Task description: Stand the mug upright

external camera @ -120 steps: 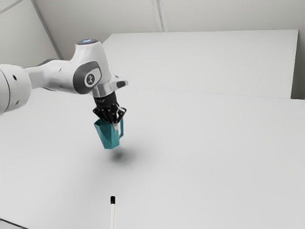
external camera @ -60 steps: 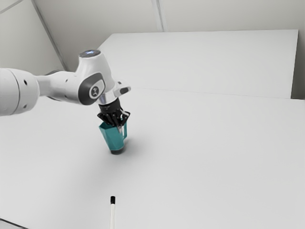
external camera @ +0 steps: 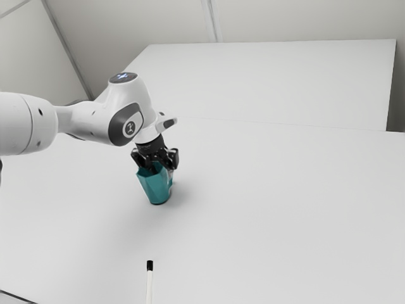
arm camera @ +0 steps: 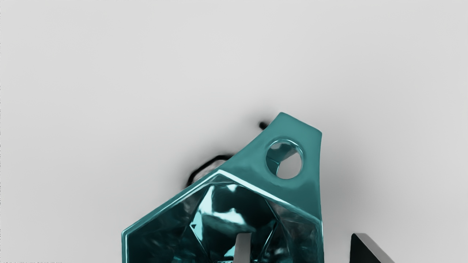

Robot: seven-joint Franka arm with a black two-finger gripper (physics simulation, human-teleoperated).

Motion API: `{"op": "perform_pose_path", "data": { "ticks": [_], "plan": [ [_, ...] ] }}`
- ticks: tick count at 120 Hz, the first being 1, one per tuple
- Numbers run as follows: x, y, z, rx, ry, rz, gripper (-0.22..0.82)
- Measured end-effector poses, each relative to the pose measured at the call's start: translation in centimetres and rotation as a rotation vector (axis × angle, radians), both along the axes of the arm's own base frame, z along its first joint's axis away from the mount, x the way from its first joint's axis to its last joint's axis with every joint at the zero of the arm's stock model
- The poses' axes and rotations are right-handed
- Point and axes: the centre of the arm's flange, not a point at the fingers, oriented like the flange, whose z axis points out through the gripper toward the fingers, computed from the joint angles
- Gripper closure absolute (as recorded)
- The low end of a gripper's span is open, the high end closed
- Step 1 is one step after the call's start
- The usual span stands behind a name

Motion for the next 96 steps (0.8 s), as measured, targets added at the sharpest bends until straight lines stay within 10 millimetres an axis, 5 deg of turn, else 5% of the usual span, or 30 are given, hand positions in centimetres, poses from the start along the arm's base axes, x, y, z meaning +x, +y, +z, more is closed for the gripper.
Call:
{"op": "perform_pose_path", "data": {
  "ticks": [34,96],
  "plan": [
    [-0.6,-1.3,4.2,0.009,-0.059,-0.015,0.1],
    [0.3,-5.0,18.9,0.028,-0.122,-0.084,0.01]
  ]
}}
